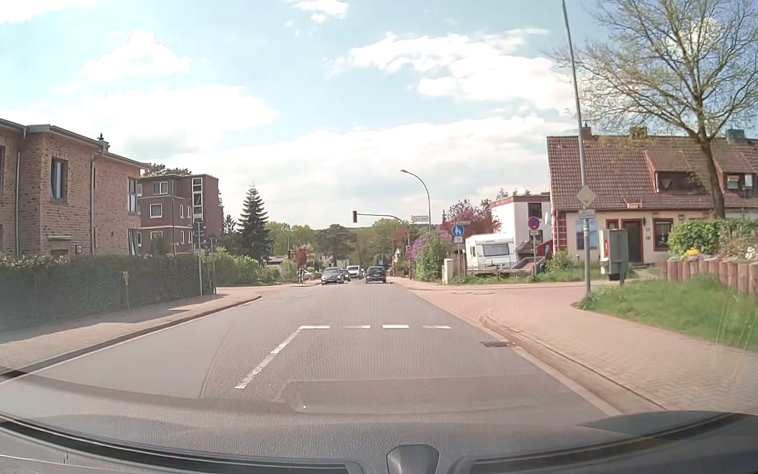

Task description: Follow the waypoints while adhering to traffic rules and regulations

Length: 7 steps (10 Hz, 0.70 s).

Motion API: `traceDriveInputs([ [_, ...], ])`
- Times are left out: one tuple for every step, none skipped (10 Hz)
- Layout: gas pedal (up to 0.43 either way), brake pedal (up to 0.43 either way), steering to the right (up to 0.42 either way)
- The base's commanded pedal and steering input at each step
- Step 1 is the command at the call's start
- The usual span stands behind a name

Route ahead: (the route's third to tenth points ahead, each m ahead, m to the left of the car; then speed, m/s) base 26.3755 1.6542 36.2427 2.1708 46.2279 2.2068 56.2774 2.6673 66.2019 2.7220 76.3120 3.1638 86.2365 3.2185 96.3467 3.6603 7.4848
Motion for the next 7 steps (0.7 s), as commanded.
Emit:
traceDriveInputs([
  [0.028, 0.0, -0.007],
  [0.028, 0.0, -0.007],
  [0.028, 0.0, -0.007],
  [0.028, 0.0, -0.007],
  [0.028, 0.0, -0.007],
  [0.028, 0.0, -0.006],
  [0.028, 0.0, -0.005],
])
